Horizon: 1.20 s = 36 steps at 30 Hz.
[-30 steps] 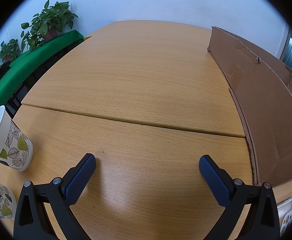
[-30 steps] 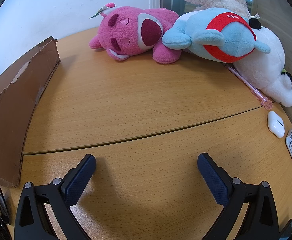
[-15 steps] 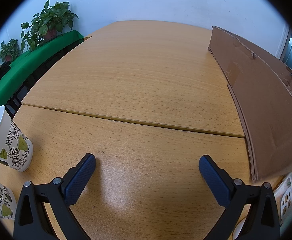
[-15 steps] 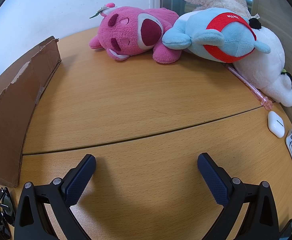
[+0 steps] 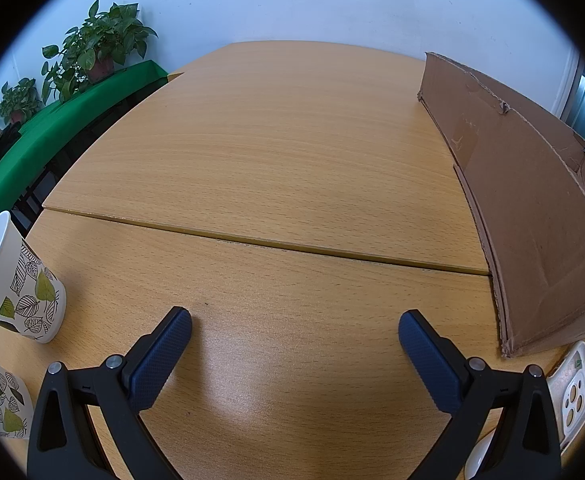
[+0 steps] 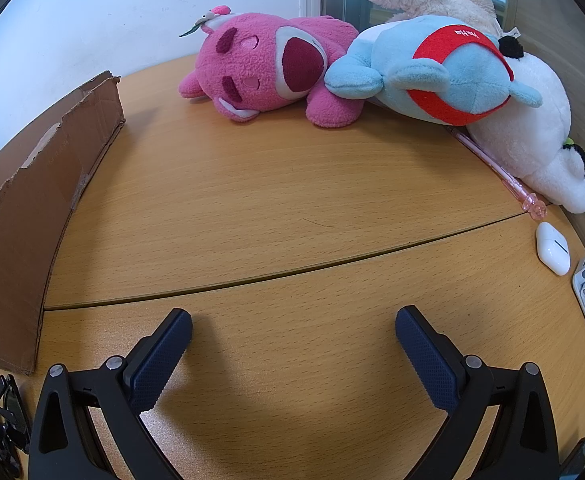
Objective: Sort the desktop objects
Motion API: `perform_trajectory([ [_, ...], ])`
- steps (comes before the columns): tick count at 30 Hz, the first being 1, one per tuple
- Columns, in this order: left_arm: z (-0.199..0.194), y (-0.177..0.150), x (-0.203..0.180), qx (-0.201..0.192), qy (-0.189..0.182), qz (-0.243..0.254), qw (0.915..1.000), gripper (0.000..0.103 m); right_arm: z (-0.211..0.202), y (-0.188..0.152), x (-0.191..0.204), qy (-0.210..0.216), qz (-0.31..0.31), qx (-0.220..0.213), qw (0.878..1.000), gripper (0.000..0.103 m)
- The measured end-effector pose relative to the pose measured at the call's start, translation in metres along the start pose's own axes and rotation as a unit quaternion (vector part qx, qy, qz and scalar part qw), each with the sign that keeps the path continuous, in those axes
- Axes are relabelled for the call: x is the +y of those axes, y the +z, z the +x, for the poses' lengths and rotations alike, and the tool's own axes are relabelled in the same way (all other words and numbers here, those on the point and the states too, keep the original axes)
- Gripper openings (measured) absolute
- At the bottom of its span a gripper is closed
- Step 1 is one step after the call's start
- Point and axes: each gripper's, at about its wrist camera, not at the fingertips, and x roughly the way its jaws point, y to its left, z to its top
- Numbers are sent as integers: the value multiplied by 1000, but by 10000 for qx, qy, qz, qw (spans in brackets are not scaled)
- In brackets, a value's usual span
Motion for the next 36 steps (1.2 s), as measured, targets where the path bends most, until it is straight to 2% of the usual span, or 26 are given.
perform_trajectory([
  [19, 0, 0, 0, -1, -2, -3, 10000, 103, 0, 0, 0, -7, 11, 0, 10000, 103],
  [23, -4, -5, -3, 143, -9, 50, 9999, 103, 0, 0, 0, -7, 11, -1, 10000, 103],
  [25, -16, -13, -5, 13, 92, 94, 9999, 103, 0, 0, 0, -11, 27, -1, 10000, 103],
  [26, -29, -20, -7, -177, 138, 82, 9997, 103, 1, 0, 1, -29, 39, -1, 10000, 103],
  [27, -42, -25, -8, -327, 80, 32, 9994, 103, 1, 0, 1, -40, 57, -2, 10000, 103],
  [31, -95, -24, -19, -921, -669, -211, 9933, 103, 1, -1, 1, -40, 59, -3, 10000, 103],
  [33, -115, -9, -36, -1133, -942, -43, 9891, 103, 1, -1, 1, -65, 93, -3, 9999, 103],
  [36, -119, 18, -68, -1109, -1153, 372, 9864, 103, 0, -1, 6, -214, 207, 54, 9995, 103],
])
